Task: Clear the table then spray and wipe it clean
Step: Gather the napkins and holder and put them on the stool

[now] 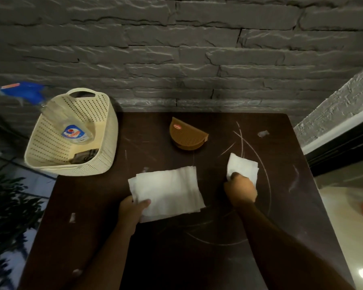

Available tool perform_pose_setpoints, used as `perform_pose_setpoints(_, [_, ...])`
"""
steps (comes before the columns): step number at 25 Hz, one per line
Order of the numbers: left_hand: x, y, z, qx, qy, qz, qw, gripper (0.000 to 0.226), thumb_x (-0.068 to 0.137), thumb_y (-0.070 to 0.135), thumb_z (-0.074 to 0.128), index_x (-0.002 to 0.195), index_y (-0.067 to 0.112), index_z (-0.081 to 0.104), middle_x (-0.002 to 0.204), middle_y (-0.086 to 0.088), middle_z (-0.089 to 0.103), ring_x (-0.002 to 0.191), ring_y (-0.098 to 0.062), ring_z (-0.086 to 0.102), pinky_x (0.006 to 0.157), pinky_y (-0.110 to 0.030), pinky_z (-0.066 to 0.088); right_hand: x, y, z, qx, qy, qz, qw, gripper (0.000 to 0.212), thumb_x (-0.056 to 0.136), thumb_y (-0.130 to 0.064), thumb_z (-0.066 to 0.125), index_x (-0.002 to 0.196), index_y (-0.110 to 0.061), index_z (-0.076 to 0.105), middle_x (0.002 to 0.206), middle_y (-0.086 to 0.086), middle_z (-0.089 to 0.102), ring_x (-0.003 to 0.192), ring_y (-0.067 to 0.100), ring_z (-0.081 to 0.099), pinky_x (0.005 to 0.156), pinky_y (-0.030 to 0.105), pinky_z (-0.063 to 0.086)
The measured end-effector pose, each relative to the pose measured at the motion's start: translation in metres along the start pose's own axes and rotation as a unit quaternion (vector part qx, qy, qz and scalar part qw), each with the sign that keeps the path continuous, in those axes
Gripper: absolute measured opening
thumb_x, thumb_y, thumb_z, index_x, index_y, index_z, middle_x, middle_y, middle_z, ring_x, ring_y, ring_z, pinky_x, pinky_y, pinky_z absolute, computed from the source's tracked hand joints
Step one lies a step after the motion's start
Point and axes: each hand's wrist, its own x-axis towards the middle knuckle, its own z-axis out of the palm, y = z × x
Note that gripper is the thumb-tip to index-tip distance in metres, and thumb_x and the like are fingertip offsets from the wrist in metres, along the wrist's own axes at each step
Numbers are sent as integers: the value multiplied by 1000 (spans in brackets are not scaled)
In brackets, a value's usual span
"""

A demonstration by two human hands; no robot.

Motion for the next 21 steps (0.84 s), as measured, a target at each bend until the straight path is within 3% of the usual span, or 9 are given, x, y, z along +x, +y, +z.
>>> perform_pose_setpoints(2, [-4,-1,-1,5,20,25,999,31,76,13,77,104,5,68,100,-14,69,90,-32,65,72,-39,53,-17,-5,-6,7,43,-28,999,26,89,-33,52,109,-18,60,86,2,56,79,21,56,69,34,50])
perform_pose_setpoints(7, [-11,-2,3,13,46,53,997,31,74,15,79,103,9,68,98,-4,70,87,-23,66,77,-40,57,-81,-49,25,11,101,-207,973,19,89,-30,47,94,-22,63,87,0,65,71,17,62,62,32,53])
perform_pose_setpoints(10, [-16,1,7,40,51,66,996,28,73,18,81,96,12,67,94,-3,70,83,-21,66,76,-38,57,-104,-78,76,-42,71,-296,952,24,89,-29,44,86,-18,65,84,1,65,65,17,61,59,29,52])
perform_pose_setpoints(14, [-15,1,8,64,56,74,994,31,71,20,82,99,14,68,96,-3,71,86,-24,67,79,-43,57,-104,-84,109,-81,17,-303,949,21,88,-27,45,89,-15,63,86,3,64,69,19,62,64,30,54])
perform_pose_setpoints(18, [-15,-1,7,64,50,61,995,26,74,19,80,97,17,68,96,-2,71,85,-23,68,78,-44,59,-106,-88,106,-66,94,-322,940,14,80,-20,51,72,-15,62,70,2,61,53,20,57,51,27,47])
perform_pose_setpoints(21, [-13,0,6,63,47,52,996,27,74,20,79,98,17,67,96,-2,71,86,-24,68,78,-46,58,-109,-90,104,-53,136,-355,923,13,78,-21,55,73,-17,66,67,1,62,52,20,56,55,29,49])
